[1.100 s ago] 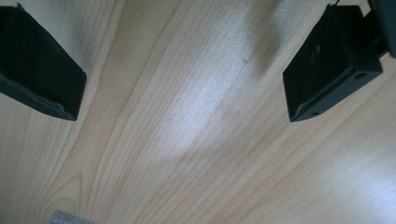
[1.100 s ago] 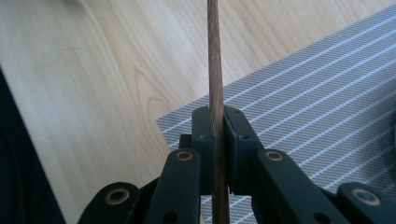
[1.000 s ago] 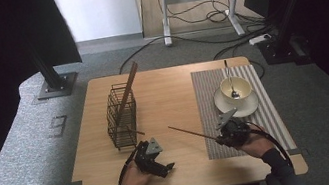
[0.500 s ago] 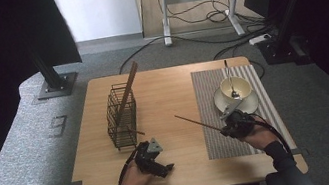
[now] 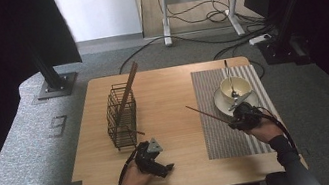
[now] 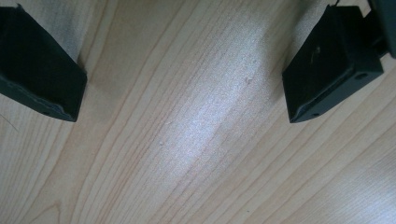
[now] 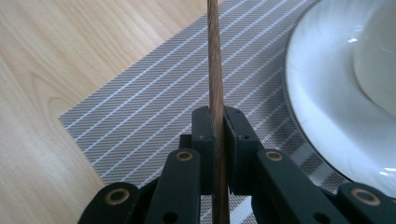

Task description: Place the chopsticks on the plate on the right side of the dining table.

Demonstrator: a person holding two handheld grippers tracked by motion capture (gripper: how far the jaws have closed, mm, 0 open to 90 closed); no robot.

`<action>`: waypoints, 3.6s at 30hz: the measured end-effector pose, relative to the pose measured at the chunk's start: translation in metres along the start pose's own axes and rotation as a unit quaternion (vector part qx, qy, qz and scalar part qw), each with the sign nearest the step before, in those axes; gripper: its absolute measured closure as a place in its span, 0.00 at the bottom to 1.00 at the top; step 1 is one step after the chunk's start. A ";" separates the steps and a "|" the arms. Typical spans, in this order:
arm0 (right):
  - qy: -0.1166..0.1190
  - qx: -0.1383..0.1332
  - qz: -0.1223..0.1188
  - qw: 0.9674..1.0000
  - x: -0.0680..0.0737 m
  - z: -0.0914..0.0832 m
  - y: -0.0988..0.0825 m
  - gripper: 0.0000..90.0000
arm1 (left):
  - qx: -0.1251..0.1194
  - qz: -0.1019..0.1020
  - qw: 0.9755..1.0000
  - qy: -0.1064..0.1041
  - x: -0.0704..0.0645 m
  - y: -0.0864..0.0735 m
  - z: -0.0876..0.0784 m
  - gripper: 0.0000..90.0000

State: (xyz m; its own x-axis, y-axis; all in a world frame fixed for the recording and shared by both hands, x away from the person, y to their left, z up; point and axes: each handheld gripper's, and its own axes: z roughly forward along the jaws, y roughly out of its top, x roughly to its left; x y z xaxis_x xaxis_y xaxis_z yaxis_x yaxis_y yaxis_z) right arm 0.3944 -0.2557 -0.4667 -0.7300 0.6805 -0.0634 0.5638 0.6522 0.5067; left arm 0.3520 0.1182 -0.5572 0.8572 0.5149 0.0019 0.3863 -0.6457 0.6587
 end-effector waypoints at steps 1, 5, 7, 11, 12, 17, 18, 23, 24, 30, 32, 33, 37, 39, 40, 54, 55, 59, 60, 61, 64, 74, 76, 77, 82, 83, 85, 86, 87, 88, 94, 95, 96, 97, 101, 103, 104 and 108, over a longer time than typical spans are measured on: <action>-0.002 0.000 0.005 1.000 -0.002 0.000 -0.001 0.93 | 0.000 0.000 1.000 0.000 0.000 0.000 0.000 0.00; -0.009 0.000 0.019 1.000 -0.010 -0.001 -0.003 0.93 | 0.000 -0.001 1.000 0.000 0.000 0.000 0.000 0.00; -0.012 0.000 0.028 1.000 -0.014 -0.001 -0.004 0.93 | 0.000 -0.001 1.000 0.000 0.000 0.000 0.000 0.00; -0.021 0.004 0.043 0.999 -0.023 -0.001 -0.007 0.93 | 0.000 -0.001 1.000 0.000 0.000 0.000 0.000 0.00; -0.022 0.004 0.046 0.999 -0.025 -0.001 -0.008 0.93 | 0.000 -0.001 1.000 0.000 0.000 0.000 0.000 0.00; -0.031 0.010 0.061 0.998 -0.036 -0.001 -0.013 0.93 | 0.000 -0.001 1.000 0.000 0.000 0.000 0.000 0.00; -0.033 0.011 0.067 0.997 -0.038 -0.001 -0.014 0.93 | 0.000 -0.001 1.000 0.000 0.000 0.000 0.000 0.00; -0.040 0.017 0.082 0.996 -0.047 0.000 -0.017 0.93 | 0.000 -0.001 1.000 0.000 0.000 0.000 0.000 0.00; -0.041 0.018 0.084 0.995 -0.048 0.001 -0.018 0.93 | 0.000 -0.001 1.000 0.000 0.000 0.000 0.000 0.00; -0.051 0.027 0.094 0.994 -0.058 0.004 -0.022 0.93 | 0.000 -0.001 1.000 0.000 0.000 0.000 0.000 0.00; -0.055 0.029 0.097 0.993 -0.061 0.004 -0.023 0.93 | 0.000 -0.001 1.000 0.000 0.000 0.000 0.000 0.00; -0.057 0.030 0.098 0.993 -0.062 0.005 -0.024 0.92 | 0.000 -0.001 1.000 0.000 0.000 0.000 0.000 0.00; -0.061 0.032 0.101 0.993 -0.068 0.007 -0.027 0.92 | 0.000 -0.001 1.000 0.000 0.000 0.000 0.000 0.00; -0.058 0.028 0.104 0.992 -0.070 0.008 -0.029 0.92 | 0.000 -0.002 1.000 0.000 0.000 0.000 0.000 0.00; -0.057 0.027 0.104 0.993 -0.071 0.008 -0.030 0.92 | 0.000 -0.002 1.000 0.000 0.000 0.000 0.000 0.00; -0.060 0.005 0.116 0.991 -0.080 0.015 -0.042 0.88 | -0.001 -0.002 1.000 0.000 0.000 0.000 0.000 0.00; -0.061 0.004 0.117 0.991 -0.081 0.015 -0.043 0.88 | -0.001 -0.002 1.000 0.000 0.000 0.000 0.000 0.00; -0.071 -0.003 0.127 0.989 -0.084 0.017 -0.049 0.84 | -0.002 -0.001 1.000 0.000 0.000 0.000 0.000 0.00; -0.074 -0.004 0.127 0.989 -0.084 0.017 -0.050 0.82 | -0.002 -0.002 1.000 0.000 0.000 0.000 0.000 0.00; -0.075 -0.005 0.129 0.989 -0.085 0.017 -0.051 0.82 | -0.002 -0.002 1.000 0.000 0.000 0.000 0.000 0.00; -0.079 -0.012 0.131 0.988 -0.085 0.017 -0.052 0.82 | -0.002 -0.002 1.000 0.000 0.000 0.000 0.000 0.00; -0.078 -0.066 0.124 0.987 -0.075 0.009 -0.053 0.52 | -0.001 -0.001 1.000 0.000 0.000 0.000 0.000 0.00; -0.075 -0.078 0.114 0.988 -0.071 0.010 -0.054 0.45 | -0.001 -0.001 1.000 0.000 0.000 0.000 0.000 0.00; -0.078 -0.084 0.112 0.987 -0.068 0.012 -0.054 0.38 | -0.001 -0.001 1.000 0.001 0.000 0.000 0.000 0.00; -0.071 -0.089 0.106 0.988 -0.060 0.013 -0.054 0.23 | -0.001 -0.002 1.000 0.001 -0.001 -0.001 -0.001 0.00; -0.068 -0.092 0.107 0.988 -0.058 0.013 -0.054 0.21 | -0.001 -0.002 1.000 0.001 -0.001 -0.001 -0.001 0.00; -0.065 -0.102 0.106 0.987 -0.055 0.012 -0.055 0.15 | -0.002 -0.002 1.000 0.002 -0.001 -0.001 -0.001 0.00; -0.062 -0.107 0.109 0.986 -0.054 0.011 -0.055 0.15 | -0.002 -0.002 1.000 0.002 -0.001 -0.001 -0.001 0.00; -0.059 -0.111 0.109 0.986 -0.053 0.011 -0.056 0.15 | -0.002 -0.003 1.000 0.002 -0.001 -0.001 -0.001 0.00; -0.052 -0.110 0.107 0.987 -0.052 0.012 -0.056 0.14 | -0.002 -0.003 1.000 0.002 -0.002 -0.001 -0.001 0.00; -0.036 -0.094 0.107 0.989 -0.048 0.018 -0.058 0.13 | -0.002 -0.004 1.000 0.003 -0.002 -0.001 -0.001 0.00; -0.035 -0.092 0.108 0.989 -0.048 0.019 -0.059 0.13 | -0.002 -0.004 1.000 0.003 -0.002 -0.001 -0.001 0.00; -0.034 -0.089 0.110 0.989 -0.049 0.020 -0.059 0.13 | -0.002 -0.004 1.000 0.003 -0.002 -0.001 -0.001 0.00; -0.034 -0.087 0.112 0.989 -0.050 0.022 -0.060 0.13 | -0.002 -0.004 1.000 0.003 -0.002 -0.001 -0.001 0.00; -0.038 -0.081 0.115 0.989 -0.053 0.027 -0.063 0.13 | -0.002 -0.004 1.000 0.003 -0.002 -0.001 -0.001 0.00; -0.043 -0.086 0.121 0.988 -0.054 0.028 -0.065 0.13 | -0.002 -0.004 1.000 0.003 -0.002 -0.001 -0.001 0.00; -0.044 -0.087 0.124 0.987 -0.055 0.028 -0.065 0.13 | -0.002 -0.004 1.000 0.003 -0.002 -0.001 -0.001 0.00; -0.057 -0.089 0.139 0.985 -0.060 0.030 -0.065 0.10 | -0.002 -0.004 1.000 0.003 -0.002 -0.001 -0.001 0.00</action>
State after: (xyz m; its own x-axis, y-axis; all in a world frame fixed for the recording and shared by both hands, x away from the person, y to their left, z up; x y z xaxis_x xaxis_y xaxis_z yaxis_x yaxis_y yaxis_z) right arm 0.4130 -0.3292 -0.5219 -0.5037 0.8639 0.0072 0.6511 0.3741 0.6604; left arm 0.3498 0.1181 -0.5573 0.8522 0.5232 0.0007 0.3920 -0.6395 0.6613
